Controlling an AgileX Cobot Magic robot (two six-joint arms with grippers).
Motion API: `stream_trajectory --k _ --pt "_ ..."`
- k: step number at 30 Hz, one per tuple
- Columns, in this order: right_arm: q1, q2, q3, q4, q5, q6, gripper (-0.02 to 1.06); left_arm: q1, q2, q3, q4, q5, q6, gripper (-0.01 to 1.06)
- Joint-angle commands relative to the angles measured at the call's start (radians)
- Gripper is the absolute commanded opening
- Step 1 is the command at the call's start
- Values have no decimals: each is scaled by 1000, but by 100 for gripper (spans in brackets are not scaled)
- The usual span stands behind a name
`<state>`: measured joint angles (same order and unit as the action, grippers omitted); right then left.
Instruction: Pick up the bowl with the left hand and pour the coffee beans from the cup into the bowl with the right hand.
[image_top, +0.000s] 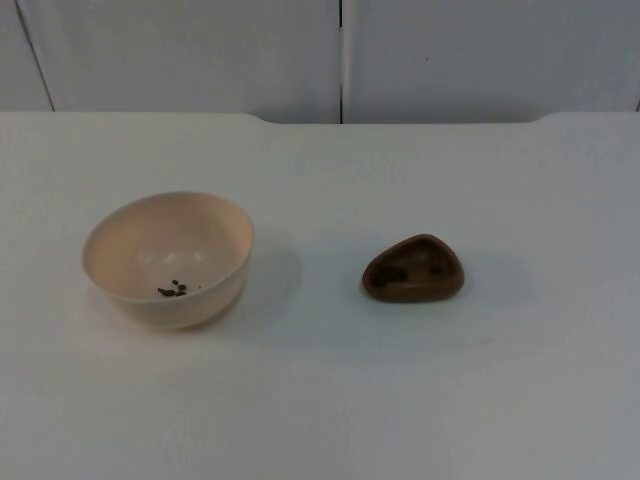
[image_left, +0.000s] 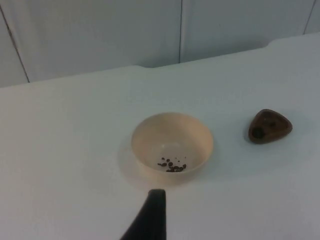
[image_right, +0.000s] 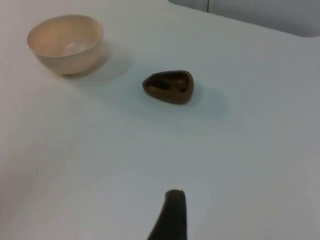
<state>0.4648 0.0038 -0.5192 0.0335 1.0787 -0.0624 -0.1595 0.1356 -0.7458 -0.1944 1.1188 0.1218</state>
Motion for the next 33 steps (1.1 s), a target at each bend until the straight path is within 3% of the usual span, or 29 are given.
stream_trajectory --k 1,7,11,20,33 --pt "-1 -4 3 -5 -1 11 71 -1 -4 3 -4 11 4 89" --pt "-1 -4 3 -5 -1 11 71 -1 -29 16 -3 15 20 89" --pt "-1 -4 3 -5 -1 11 71 -1 -128 135 -1 -15 20 89" --pt "-1 -4 3 -7 -1 11 71 -1 -136 253 -2 -45 -2 89" --pt "-1 -4 3 -9 -1 11 71 -1 -136 250 18 -50 -37 89"
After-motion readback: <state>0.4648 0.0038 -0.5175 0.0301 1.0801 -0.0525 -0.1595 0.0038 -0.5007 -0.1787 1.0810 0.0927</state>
